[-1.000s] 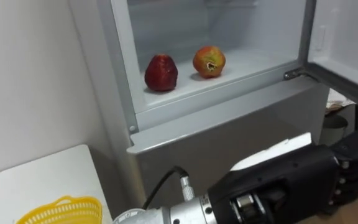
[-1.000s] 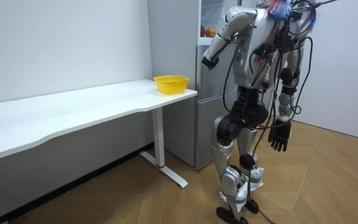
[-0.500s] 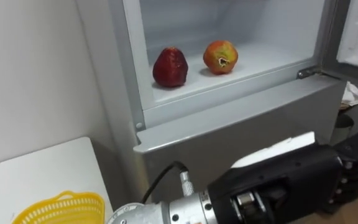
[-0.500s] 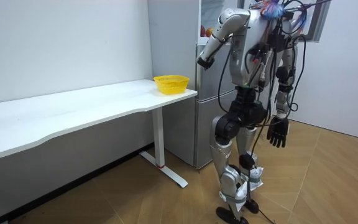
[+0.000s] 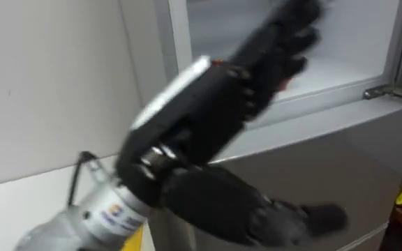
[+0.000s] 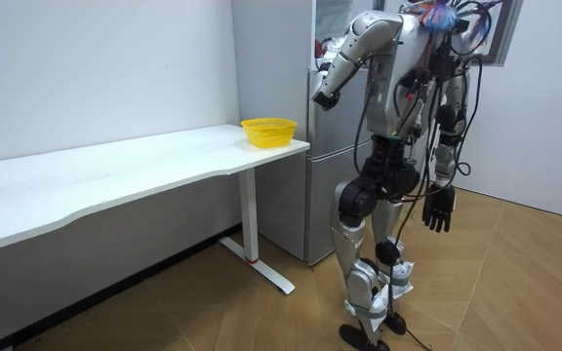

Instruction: Retrieve from the upper fridge

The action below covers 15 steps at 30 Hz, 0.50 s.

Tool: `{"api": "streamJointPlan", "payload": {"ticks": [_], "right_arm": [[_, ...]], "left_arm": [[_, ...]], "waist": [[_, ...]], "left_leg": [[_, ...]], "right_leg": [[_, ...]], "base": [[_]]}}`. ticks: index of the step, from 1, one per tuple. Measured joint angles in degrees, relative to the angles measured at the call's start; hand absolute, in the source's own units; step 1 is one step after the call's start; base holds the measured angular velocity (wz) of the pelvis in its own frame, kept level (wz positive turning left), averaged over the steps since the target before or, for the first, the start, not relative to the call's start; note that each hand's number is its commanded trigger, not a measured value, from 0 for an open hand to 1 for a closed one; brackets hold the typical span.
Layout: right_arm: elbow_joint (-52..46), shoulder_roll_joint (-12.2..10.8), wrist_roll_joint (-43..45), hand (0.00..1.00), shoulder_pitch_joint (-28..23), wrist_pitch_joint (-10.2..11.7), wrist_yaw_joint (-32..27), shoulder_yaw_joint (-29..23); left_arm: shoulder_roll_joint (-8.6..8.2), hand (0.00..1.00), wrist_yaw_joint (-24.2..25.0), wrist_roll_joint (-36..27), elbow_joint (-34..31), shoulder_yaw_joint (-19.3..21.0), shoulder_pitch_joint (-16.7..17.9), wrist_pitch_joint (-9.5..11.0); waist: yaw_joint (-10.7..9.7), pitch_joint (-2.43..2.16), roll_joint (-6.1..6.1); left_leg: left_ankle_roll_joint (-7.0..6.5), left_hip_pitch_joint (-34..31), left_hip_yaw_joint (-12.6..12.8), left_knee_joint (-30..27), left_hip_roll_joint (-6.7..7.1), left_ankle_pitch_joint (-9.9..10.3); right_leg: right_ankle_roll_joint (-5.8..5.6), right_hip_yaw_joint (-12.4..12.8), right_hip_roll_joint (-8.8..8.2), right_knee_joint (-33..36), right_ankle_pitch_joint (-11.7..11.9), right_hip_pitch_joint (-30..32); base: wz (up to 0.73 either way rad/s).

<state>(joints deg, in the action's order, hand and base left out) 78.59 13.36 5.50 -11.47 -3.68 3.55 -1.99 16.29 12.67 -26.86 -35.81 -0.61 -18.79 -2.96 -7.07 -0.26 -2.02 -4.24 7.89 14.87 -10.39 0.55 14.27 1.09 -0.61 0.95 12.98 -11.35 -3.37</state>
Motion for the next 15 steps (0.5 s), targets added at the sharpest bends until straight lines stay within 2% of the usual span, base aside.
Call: {"api": "streamJointPlan", "payload": {"ticks": [2,4,6,7,8,12,13,15], "right_arm": [[-0.10,-1.10,1.94,0.00,-1.25,0.56,-0.79,-2.78],[-0.71,-1.51,2.43,0.00,-2.38,0.81,-1.55,-4.64],[-3.17,-1.76,4.39,0.00,-3.05,1.44,-1.81,-6.06],[-3.26,-1.84,4.79,0.00,-3.13,1.75,-1.86,-6.05],[-3.33,-2.08,5.23,0.00,-3.08,2.36,-2.14,-6.05],[-3.26,-2.36,7.89,0.00,-3.10,2.74,-2.19,-6.17],[-3.35,-2.35,8.27,0.00,-3.19,2.83,-2.27,-6.27],[-3.36,-2.36,8.59,0.00,-3.46,2.90,-2.26,-6.27]], "left_arm": [[0.17,0.00,-5.77,4.61,-1.13,7.81,2.92,3.85],[0.07,0.00,-10.47,7.69,-1.28,12.30,4.18,5.32],[0.02,0.00,-17.14,11.76,-1.35,16.48,5.37,7.68],[0.02,0.00,-18.68,12.32,-1.42,17.24,5.63,8.18],[0.04,0.00,-21.33,13.29,-1.99,19.01,6.08,8.52],[0.07,0.00,-29.57,18.96,-2.84,24.95,6.39,11.01],[0.07,0.00,-32.33,20.42,-3.49,26.88,6.74,11.64],[0.05,0.00,-37.28,22.70,-4.03,28.87,6.97,13.83]], "waist": [[2.36,-0.26,1.14],[3.17,-0.30,1.38],[4.29,-0.19,1.06],[4.46,-0.23,1.02],[5.46,-0.42,0.67],[6.30,-0.15,0.10],[6.78,-0.26,-0.46],[7.46,0.00,-0.98]], "left_leg": [[0.22,0.70,-0.59,0.01,-0.21,-0.06],[0.29,0.92,-1.38,0.00,-0.16,-0.01],[0.28,0.94,-1.66,-0.03,-0.13,-0.01],[0.27,0.94,-1.78,-0.01,-0.10,-0.01],[0.27,1.06,-1.81,0.05,-0.08,-0.01],[0.25,1.42,-2.67,0.28,0.11,0.00],[0.24,1.37,-2.72,0.35,0.15,0.00],[0.23,1.75,-3.10,0.66,0.19,-0.01]], "right_leg": [[0.28,-0.54,0.21,-0.47,0.14,-1.09],[0.29,-1.37,0.18,-1.11,0.17,-1.88],[0.29,-2.03,0.20,-1.43,0.40,-2.23],[0.29,-2.17,0.24,-1.39,0.40,-2.27],[0.29,-2.17,0.20,-1.33,0.40,-2.28],[0.28,-2.72,0.20,-1.35,0.39,-2.69],[0.26,-2.76,0.18,-1.31,0.41,-2.77],[0.24,-3.14,0.17,-1.34,0.42,-3.29]], "base": [[0.10],[0.21],[0.12],[0.04],[0.00],[0.06],[0.03],[0.07]]}}
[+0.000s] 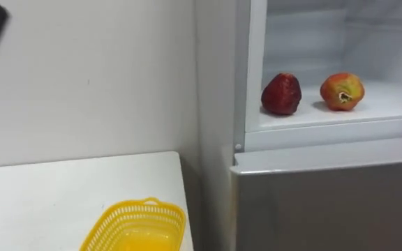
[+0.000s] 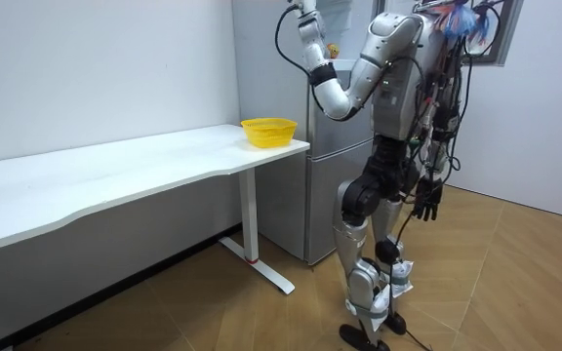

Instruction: Retrieve from the upper fridge

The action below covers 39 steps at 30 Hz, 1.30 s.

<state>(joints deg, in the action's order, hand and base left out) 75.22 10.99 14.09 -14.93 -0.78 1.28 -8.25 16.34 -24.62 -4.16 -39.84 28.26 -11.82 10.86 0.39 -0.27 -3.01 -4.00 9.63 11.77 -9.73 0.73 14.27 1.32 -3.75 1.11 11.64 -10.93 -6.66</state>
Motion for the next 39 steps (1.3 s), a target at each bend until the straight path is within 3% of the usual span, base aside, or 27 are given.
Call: {"api": "streamJointPlan", "payload": {"ticks": [5,9,12,16,21,24,27,30,33,37,39], "right_arm": [[0.07,-0.14,0.39,0.00,0.03,0.21,-0.37,0.00],[-0.26,-0.21,0.91,0.00,-0.26,0.11,-1.28,-0.22],[-1.66,-0.25,2.53,0.00,-1.12,-0.16,-1.11,-0.43],[-1.75,0.10,2.53,0.00,-0.22,-1.37,-1.07,-0.21],[-2.15,0.12,2.42,0.00,1.05,-2.35,-0.57,0.85],[-3.66,0.13,2.60,0.00,1.45,-4.06,-0.64,0.34],[-4.28,0.09,3.19,0.00,2.21,-5.67,-0.61,1.60],[-4.37,-0.01,3.23,0.00,2.50,-6.87,0.28,2.09],[-4.18,0.00,3.50,0.00,2.77,-7.93,0.79,1.93],[-4.11,-0.03,5.61,0.00,3.11,-8.20,1.43,1.90],[-3.87,-0.50,6.28,0.00,3.12,-8.97,1.45,1.83]], "left_arm": [[0.01,0.00,-8.12,3.63,0.48,4.35,2.93,3.39],[0.05,0.00,-12.97,3.72,2.42,9.82,6.94,4.52],[0.05,0.00,-14.48,3.71,4.90,12.76,12.26,4.60],[0.04,0.00,-16.53,3.61,10.77,12.90,17.39,3.93],[-0.24,0.00,-17.35,-5.85,20.26,10.66,23.60,2.27],[-2.46,0.00,-17.46,-10.45,28.92,8.94,26.73,0.61],[-4.63,0.00,-15.96,-18.52,45.02,3.11,30.06,-3.00],[-5.78,0.00,-14.16,-23.55,54.71,-1.68,31.60,-5.19],[-6.45,0.00,-8.88,-25.09,71.28,-9.11,31.33,-8.08],[-7.88,0.00,-2.34,-26.98,88.37,-12.93,30.09,-10.51],[-8.58,0.00,1.84,-26.85,97.94,-13.59,29.33,-12.51]], "waist": [[0.38,-0.01,-0.35],[1.34,0.10,-0.07],[1.83,0.21,0.19],[1.94,0.29,0.37],[3.03,0.29,0.31],[3.15,0.26,0.26],[3.09,0.20,0.63],[2.92,0.00,1.43],[2.92,-0.14,2.35],[2.47,-0.06,2.50],[2.40,0.29,2.89]], "left_leg": [[0.05,0.02,-1.16,0.07,0.03,0.02],[0.22,-0.07,-1.15,-0.08,0.14,-0.02],[0.26,-0.05,-1.74,-0.12,0.26,-0.04],[0.23,-0.91,-3.18,-0.97,0.57,-0.04],[0.18,-1.13,-4.99,-0.94,0.97,-0.04],[0.15,-1.11,-5.60,-0.89,1.05,-0.07],[0.18,-1.42,-6.42,-0.86,1.17,-0.05],[0.22,-1.30,-6.87,-0.74,1.15,-0.06],[0.25,-1.34,-7.62,-0.98,1.15,-0.03],[0.27,-0.95,-7.59,-0.64,1.06,0.34],[0.26,-0.15,-7.19,-0.40,0.96,0.37]], "right_leg": [[0.01,-1.18,-0.10,-0.02,-0.13,-0.60],[0.30,-1.28,-0.48,0.01,-0.77,-0.28],[0.31,-1.92,-0.64,0.00,-1.04,-0.43],[0.20,-3.11,-0.86,-0.21,-1.11,-0.39],[0.15,-3.76,-0.99,-0.10,-1.26,-0.17],[0.14,-4.27,-1.01,0.10,-1.50,-0.22],[0.28,-4.63,-1.12,0.13,-1.86,-0.09],[0.32,-5.02,-1.19,0.07,-1.96,-0.52],[0.32,-5.77,-1.27,-0.01,-1.95,-0.90],[0.30,-5.75,-1.21,-0.12,-1.97,-1.62],[0.30,-5.11,-1.12,-0.10,-1.97,-2.14]], "base": [[0.11],[0.00],[0.09],[0.18],[0.05],[0.08],[0.07],[0.10],[0.10],[0.00],[-0.08]]}}
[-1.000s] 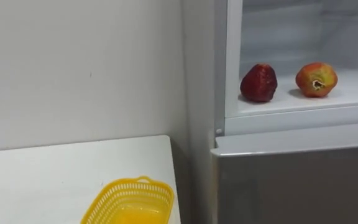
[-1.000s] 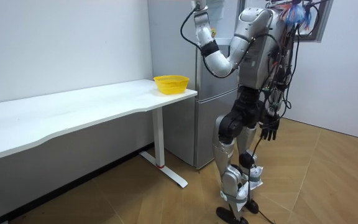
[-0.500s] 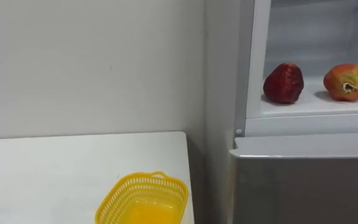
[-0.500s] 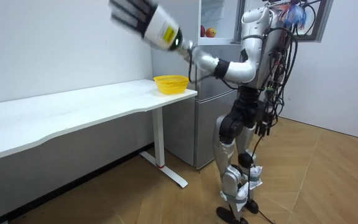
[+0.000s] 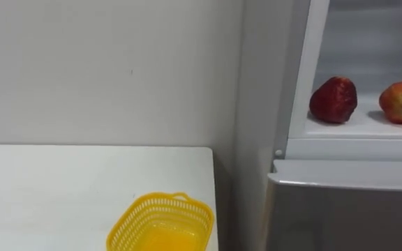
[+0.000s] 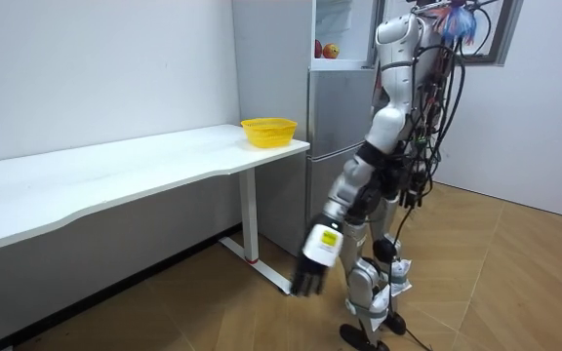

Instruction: Retrieve from the upper fridge

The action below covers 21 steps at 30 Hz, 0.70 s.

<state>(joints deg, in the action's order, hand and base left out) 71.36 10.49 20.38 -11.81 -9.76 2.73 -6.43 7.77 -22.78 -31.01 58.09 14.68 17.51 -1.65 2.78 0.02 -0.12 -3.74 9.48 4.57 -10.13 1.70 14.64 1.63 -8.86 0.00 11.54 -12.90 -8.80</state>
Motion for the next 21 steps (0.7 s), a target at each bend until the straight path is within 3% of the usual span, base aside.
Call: {"api": "streamJointPlan", "payload": {"ticks": [4,6,9,12,17,21], "right_arm": [[0.29,-0.70,0.59,0.00,-0.23,-0.18,0.35,0.13],[0.25,-0.78,0.69,0.00,0.09,-0.19,1.67,0.28],[0.46,-1.16,0.64,0.00,0.06,-0.40,1.84,0.76],[0.82,-1.55,0.32,0.00,0.28,-0.75,1.81,2.19],[-0.41,-1.77,0.11,0.00,0.48,-1.54,1.97,4.63],[-3.03,-1.83,0.10,0.00,0.53,-1.46,1.82,4.61]], "left_arm": [[-0.65,0.00,4.06,7.74,6.48,0.25,0.30,-2.41],[-0.59,0.00,6.56,17.21,6.91,-0.81,0.28,-3.58],[-0.22,0.00,9.40,29.77,6.94,-5.41,-1.23,-4.93],[-0.17,0.00,12.04,37.64,6.96,-9.91,-4.05,-6.61],[-0.03,0.00,15.51,40.38,6.12,-12.74,-7.07,-7.15],[0.01,0.00,17.17,40.84,4.17,-12.81,-6.90,-7.21]], "waist": [[0.01,0.01,-0.09],[-0.93,0.01,-0.01],[-2.31,-0.01,0.01],[-4.05,-0.01,0.00],[-4.62,-0.08,0.27],[-5.86,-0.06,0.98]], "left_leg": [[0.09,0.60,0.47,0.25,-0.05,-0.01],[0.10,-0.10,0.19,-0.33,0.02,-0.01],[0.10,-0.24,0.04,-0.63,0.02,-0.06],[0.11,-0.24,0.17,-0.65,-0.01,-0.07],[0.11,-0.13,1.76,-0.25,-0.19,-0.08],[0.06,-0.25,2.07,-0.24,-0.10,-0.06]], "right_leg": [[0.01,0.82,0.15,-0.01,-0.01,-0.23],[0.11,0.74,0.09,-0.84,-0.06,-0.17],[0.13,0.48,0.06,-0.79,-0.04,-0.27],[0.15,0.81,0.17,-0.71,-0.04,-0.17],[0.20,1.95,0.25,0.25,-0.08,0.75],[0.15,2.54,0.26,0.28,-0.08,1.08]], "base": [[-0.10],[0.08],[0.06],[-0.03],[-0.17],[-0.08]]}}
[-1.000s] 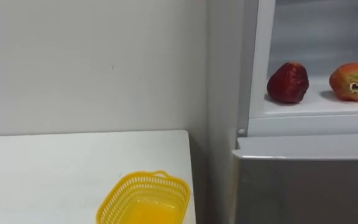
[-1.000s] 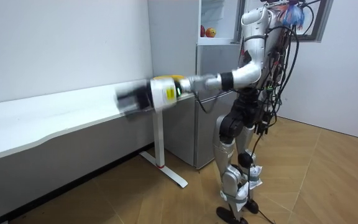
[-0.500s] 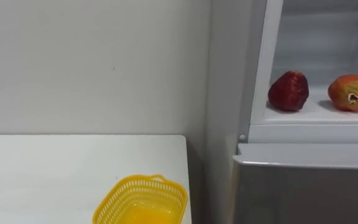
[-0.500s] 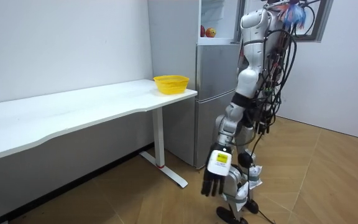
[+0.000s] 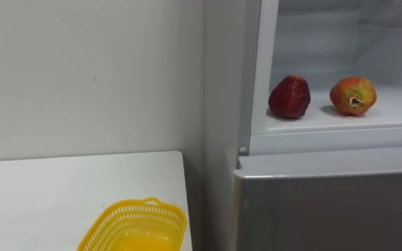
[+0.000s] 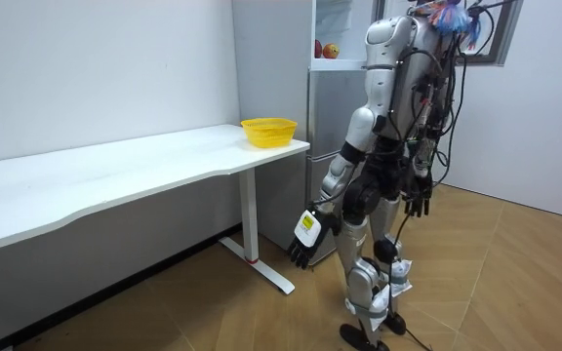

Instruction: Retrieve from the upper fridge

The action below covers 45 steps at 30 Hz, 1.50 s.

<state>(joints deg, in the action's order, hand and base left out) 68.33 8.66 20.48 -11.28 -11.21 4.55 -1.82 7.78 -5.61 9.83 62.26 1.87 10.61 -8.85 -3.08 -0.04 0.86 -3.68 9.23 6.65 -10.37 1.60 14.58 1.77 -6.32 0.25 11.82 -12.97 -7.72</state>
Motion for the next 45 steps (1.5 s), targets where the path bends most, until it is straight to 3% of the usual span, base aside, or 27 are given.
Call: {"api": "streamJointPlan", "payload": {"ticks": [5,12,16,18,21,24,29,31,36,40,45], "right_arm": [[-3.37,-0.10,0.01,0.00,0.74,0.68,-2.37,-0.67],[-11.31,-0.23,-4.76,0.00,0.15,4.23,-9.46,-2.05],[-35.47,-2.49,-8.54,0.00,-6.05,5.04,-13.56,-4.48],[-45.48,-2.51,-10.85,0.00,-7.01,8.75,-16.02,-4.45],[-51.23,-2.48,-11.27,0.00,-6.61,11.98,-19.10,-5.28],[-54.82,-2.57,-11.06,0.00,-7.45,13.08,-21.27,-5.70],[-68.14,-2.59,-9.26,0.00,-9.00,13.29,-25.62,-6.09],[-72.67,-2.50,-9.26,0.00,-8.59,15.56,-27.71,-7.10],[-81.65,-1.38,-7.47,0.00,-4.73,17.22,-32.21,-9.23],[-87.28,0.67,-6.96,0.00,-2.07,18.19,-33.79,-9.85],[-89.63,3.47,-5.98,0.00,-0.05,18.95,-37.25,-10.73]], "left_arm": [[0.11,0.00,0.07,-0.06,-0.22,-0.90,-0.05,0.08],[0.05,0.00,-0.31,0.02,-0.33,-0.96,0.13,1.85],[-0.08,0.00,-0.31,-0.11,-0.38,-0.95,0.32,3.32],[0.21,0.00,-0.34,-0.05,-0.37,-0.84,0.52,4.38],[0.40,0.00,-0.36,-0.04,-0.36,-0.81,0.42,5.97],[0.32,0.00,-0.36,-0.02,-0.41,-0.84,0.80,7.76],[1.19,0.00,-0.43,1.41,-0.30,-0.87,2.73,8.08],[1.37,0.00,-0.53,2.34,-0.31,-0.80,3.05,8.10],[1.60,0.00,-1.13,3.54,2.20,-1.22,3.50,8.92],[2.40,0.00,-1.22,4.52,2.30,-2.72,4.45,8.93],[2.47,0.00,-0.84,5.00,2.45,-3.30,5.04,8.52]], "waist": [[0.14,-0.01,-0.20],[0.11,0.04,-0.66],[-0.12,0.05,-1.21],[-1.44,0.07,-1.45],[-1.87,0.03,-1.38],[-1.88,-0.04,-1.19],[-2.65,-0.16,-0.95],[-2.71,-0.17,-0.81],[-3.11,-0.46,-0.94],[-3.19,-0.06,0.00],[-2.82,-0.15,1.14]], "left_leg": [[-0.02,-0.92,0.49,-0.12,-0.04,-0.01],[-0.01,-1.14,1.34,0.12,-0.24,0.00],[0.01,-1.74,2.87,0.24,-0.56,0.01],[0.04,-1.53,3.72,0.31,-0.71,0.00],[0.07,-1.45,3.97,0.35,-0.82,0.00],[0.09,-1.17,4.16,0.71,-0.82,-0.01],[0.10,-1.72,5.08,0.91,-0.86,0.00],[0.11,-1.78,5.39,0.93,-0.90,0.01],[0.11,-1.94,5.82,0.86,-0.94,0.00],[0.13,-1.72,5.77,0.84,-0.99,-0.02],[0.14,-1.85,5.26,0.82,-1.02,0.00]], "right_leg": [[-0.10,0.45,0.00,0.61,0.06,1.43],[-0.06,1.60,0.36,0.93,0.08,2.18],[0.04,2.66,0.64,1.73,0.14,3.57],[0.08,3.18,0.78,1.80,0.17,3.68],[0.18,3.30,0.87,1.66,0.22,3.73],[0.17,3.68,0.92,1.75,0.22,4.08],[0.14,4.53,1.52,1.66,0.22,5.22],[0.15,4.91,1.63,1.79,0.31,5.33],[0.13,5.42,1.81,1.75,0.55,5.46],[0.16,5.10,1.74,1.80,0.57,5.09],[0.18,4.53,1.70,1.86,0.58,4.90]], "base": [[-0.05],[-0.06],[-0.17],[-0.12],[-0.05],[-0.07],[-0.12],[-0.12],[-0.04],[0.01],[0.04]]}}
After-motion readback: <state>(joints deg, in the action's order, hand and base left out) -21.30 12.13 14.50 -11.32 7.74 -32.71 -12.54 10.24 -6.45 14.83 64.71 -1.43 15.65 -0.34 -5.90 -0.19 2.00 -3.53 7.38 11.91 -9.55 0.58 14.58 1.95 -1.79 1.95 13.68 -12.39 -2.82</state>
